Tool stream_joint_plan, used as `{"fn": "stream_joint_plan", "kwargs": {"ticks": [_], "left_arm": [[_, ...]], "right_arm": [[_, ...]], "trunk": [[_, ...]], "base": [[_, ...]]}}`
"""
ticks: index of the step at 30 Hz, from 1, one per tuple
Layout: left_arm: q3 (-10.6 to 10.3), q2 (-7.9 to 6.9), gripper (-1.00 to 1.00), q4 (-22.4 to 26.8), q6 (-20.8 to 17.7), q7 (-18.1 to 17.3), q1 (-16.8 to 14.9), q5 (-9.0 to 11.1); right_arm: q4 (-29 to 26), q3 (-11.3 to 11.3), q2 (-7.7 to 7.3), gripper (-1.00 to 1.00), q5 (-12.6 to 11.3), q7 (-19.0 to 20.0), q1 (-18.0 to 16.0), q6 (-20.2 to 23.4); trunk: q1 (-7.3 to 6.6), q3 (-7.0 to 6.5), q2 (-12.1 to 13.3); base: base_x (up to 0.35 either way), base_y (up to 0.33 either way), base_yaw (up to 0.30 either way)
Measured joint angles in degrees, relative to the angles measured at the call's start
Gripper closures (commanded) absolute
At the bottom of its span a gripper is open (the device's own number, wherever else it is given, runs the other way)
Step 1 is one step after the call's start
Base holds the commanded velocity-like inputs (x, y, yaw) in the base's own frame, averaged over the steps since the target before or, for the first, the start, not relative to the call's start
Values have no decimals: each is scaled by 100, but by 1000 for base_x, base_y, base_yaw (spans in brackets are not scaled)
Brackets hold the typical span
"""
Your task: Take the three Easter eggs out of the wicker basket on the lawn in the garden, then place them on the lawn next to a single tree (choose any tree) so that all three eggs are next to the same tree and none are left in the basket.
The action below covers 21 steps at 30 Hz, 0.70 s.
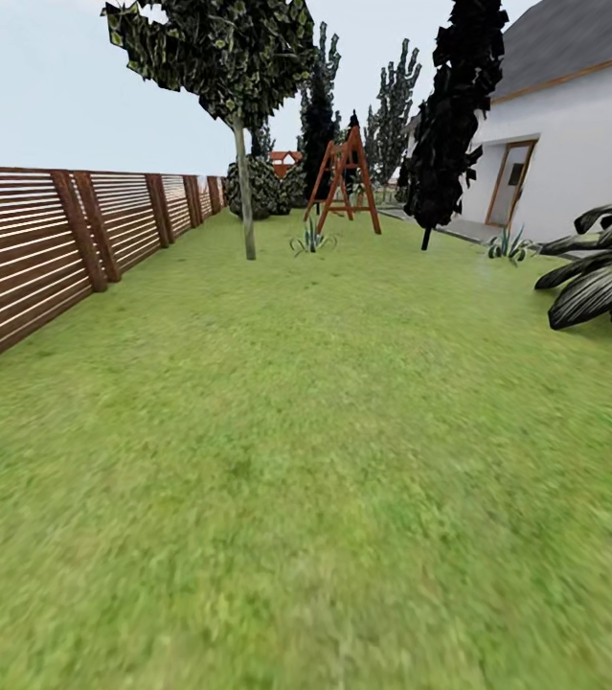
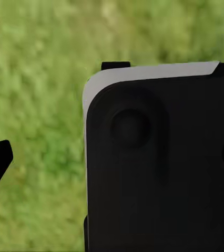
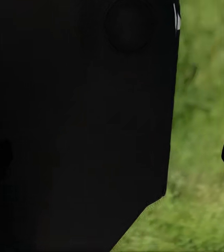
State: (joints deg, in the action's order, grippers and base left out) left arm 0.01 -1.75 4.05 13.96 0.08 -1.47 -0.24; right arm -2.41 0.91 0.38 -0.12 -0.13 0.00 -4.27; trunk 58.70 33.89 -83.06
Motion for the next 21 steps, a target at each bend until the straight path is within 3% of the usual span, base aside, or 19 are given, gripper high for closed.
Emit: {"fn": "stream_joint_plan", "kwargs": {"ticks": [21], "left_arm": [[0, 0, -100, 3, 0, 0, 1, 0]], "right_arm": [[-13, 13, -6, -100, -3, -3, 1, 0]], "trunk": [[0, 15, 0]], "base": [[336, 0, -10]]}}
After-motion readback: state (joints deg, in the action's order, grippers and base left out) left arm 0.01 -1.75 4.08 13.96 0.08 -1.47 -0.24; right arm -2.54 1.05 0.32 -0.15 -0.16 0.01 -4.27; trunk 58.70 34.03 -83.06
